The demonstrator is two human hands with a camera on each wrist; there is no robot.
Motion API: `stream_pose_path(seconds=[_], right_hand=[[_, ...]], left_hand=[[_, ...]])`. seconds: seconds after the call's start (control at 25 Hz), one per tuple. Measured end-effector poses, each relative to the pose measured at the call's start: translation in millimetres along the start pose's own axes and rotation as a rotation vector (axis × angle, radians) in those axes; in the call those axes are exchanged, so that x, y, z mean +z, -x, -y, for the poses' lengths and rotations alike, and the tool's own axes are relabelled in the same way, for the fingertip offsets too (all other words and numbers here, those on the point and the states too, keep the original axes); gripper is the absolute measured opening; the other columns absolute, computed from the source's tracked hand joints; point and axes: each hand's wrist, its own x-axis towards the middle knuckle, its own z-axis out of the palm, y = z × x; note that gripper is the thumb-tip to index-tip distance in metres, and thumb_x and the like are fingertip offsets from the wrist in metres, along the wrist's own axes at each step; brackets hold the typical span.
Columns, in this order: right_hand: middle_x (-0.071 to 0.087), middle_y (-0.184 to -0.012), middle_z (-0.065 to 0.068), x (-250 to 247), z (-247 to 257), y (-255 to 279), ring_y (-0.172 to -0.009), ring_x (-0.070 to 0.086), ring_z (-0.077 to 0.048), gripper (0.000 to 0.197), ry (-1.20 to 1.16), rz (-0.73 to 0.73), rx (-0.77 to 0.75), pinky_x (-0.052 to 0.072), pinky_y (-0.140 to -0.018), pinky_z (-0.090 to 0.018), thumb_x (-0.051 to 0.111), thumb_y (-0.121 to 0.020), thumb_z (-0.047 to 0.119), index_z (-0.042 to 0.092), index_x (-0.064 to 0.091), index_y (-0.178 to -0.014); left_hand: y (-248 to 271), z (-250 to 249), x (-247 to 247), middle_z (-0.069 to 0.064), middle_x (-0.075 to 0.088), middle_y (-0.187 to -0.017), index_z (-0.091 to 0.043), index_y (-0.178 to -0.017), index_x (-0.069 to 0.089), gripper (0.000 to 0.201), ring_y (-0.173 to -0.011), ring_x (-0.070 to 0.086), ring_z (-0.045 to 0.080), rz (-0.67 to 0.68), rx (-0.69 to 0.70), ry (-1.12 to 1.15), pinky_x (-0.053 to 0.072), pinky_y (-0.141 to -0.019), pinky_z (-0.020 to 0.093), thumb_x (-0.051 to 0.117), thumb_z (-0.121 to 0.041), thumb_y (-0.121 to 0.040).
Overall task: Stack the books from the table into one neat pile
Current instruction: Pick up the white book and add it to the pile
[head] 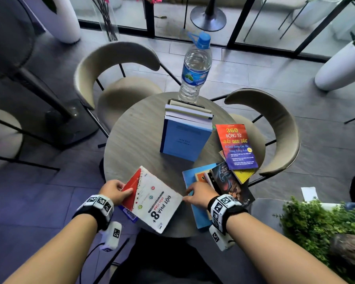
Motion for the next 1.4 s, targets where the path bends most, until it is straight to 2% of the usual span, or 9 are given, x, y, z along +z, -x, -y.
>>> stream_pose_path(seconds=[0.16, 0.24, 0.32, 0.4, 0.56, 0.64, 0.76, 1.2, 1.4], right_hand=[[0.072, -0.122, -0.005, 5, 19, -13, -0.112, 0.066, -0.024, 0.042, 0.061, -0.019, -0.003, 0.052, -0.095, -0.03, 0.065, -0.091, 0.049, 0.017, 0.072, -0.117], [0.07, -0.125, -0.004, 10, 29, -19, -0.115, 0.065, -0.024, 0.047, 0.031, -0.024, 0.021, 0.049, -0.095, -0.028, 0.065, -0.091, 0.051, 0.016, 0.068, -0.123], [0.068, -0.128, -0.006, 15, 35, -24, -0.119, 0.063, -0.024, 0.051, -0.021, -0.028, 0.035, 0.047, -0.098, -0.028, 0.068, -0.09, 0.048, 0.013, 0.066, -0.127], [0.069, -0.127, -0.006, 19, 39, -28, -0.118, 0.064, -0.023, 0.05, -0.049, -0.036, 0.04, 0.049, -0.098, -0.029, 0.07, -0.088, 0.046, 0.013, 0.068, -0.125], [0.075, -0.111, -0.001, 27, 42, -31, -0.101, 0.069, -0.019, 0.037, -0.058, -0.053, 0.074, 0.052, -0.086, -0.027, 0.071, -0.085, 0.044, 0.016, 0.075, -0.108], [0.076, -0.104, -0.001, 27, 46, -32, -0.094, 0.07, -0.019, 0.034, -0.052, -0.04, 0.091, 0.053, -0.08, -0.026, 0.072, -0.085, 0.044, 0.016, 0.077, -0.103], [0.075, -0.091, -0.001, 24, 49, -34, -0.089, 0.071, -0.02, 0.035, -0.047, -0.003, 0.106, 0.053, -0.075, -0.028, 0.073, -0.084, 0.045, 0.013, 0.078, -0.098], [0.076, -0.089, -0.002, 28, 50, -32, -0.085, 0.072, -0.021, 0.036, -0.059, 0.007, 0.09, 0.057, -0.076, -0.032, 0.077, -0.079, 0.047, 0.013, 0.078, -0.091], [0.074, -0.104, -0.002, 27, 45, -23, -0.098, 0.069, -0.02, 0.044, -0.164, -0.011, 0.021, 0.054, -0.087, -0.031, 0.083, -0.077, 0.046, 0.013, 0.074, -0.105]], left_hand=[[-4, 37, -4, 0.012, 0.077, -0.074, -0.004, -0.085, 0.077, 0.028, -0.074, 0.075, 0.03, -0.113, -0.114, 0.293, 0.061, -0.078, 0.059, 0.084, -0.03, -0.081], [16, 38, 0, 0.011, 0.075, -0.069, -0.001, -0.085, 0.076, 0.034, -0.067, 0.072, 0.03, -0.092, -0.152, 0.302, 0.063, -0.076, 0.054, 0.08, -0.035, -0.085], [34, 34, -4, 0.001, 0.073, -0.065, -0.012, -0.074, 0.07, 0.048, -0.064, 0.07, 0.025, -0.034, -0.093, -0.127, 0.06, -0.065, 0.036, 0.072, -0.06, -0.081], [46, 21, -15, -0.005, 0.067, -0.074, -0.02, -0.075, 0.062, 0.055, -0.074, 0.066, 0.02, -0.11, -0.019, -0.588, 0.053, -0.063, 0.031, 0.059, -0.074, -0.079], [47, -28, -27, -0.002, 0.059, -0.103, -0.025, -0.104, 0.062, 0.044, -0.097, 0.06, 0.023, -0.369, 0.437, -0.719, 0.054, -0.076, 0.039, 0.073, -0.06, -0.079], [39, -52, -21, -0.002, 0.058, -0.121, -0.026, -0.127, 0.056, 0.063, -0.111, 0.058, 0.022, -0.291, 0.532, -0.693, 0.052, -0.089, 0.039, 0.076, -0.059, -0.077], [24, -80, -3, -0.002, 0.055, -0.134, -0.029, -0.144, 0.042, 0.089, -0.123, 0.053, 0.023, -0.157, 0.482, -0.714, 0.05, -0.1, 0.041, 0.078, -0.064, -0.071], [-4, -87, 14, -0.002, 0.066, -0.105, -0.024, -0.106, 0.05, 0.067, -0.104, 0.063, 0.025, -0.042, 0.259, -0.655, 0.046, -0.096, 0.044, 0.088, -0.056, -0.062], [6, -60, 6, -0.011, 0.074, -0.103, -0.039, -0.099, 0.059, 0.026, -0.104, 0.068, 0.019, 0.044, 0.393, -0.407, 0.046, -0.103, 0.047, 0.074, -0.051, -0.082]])
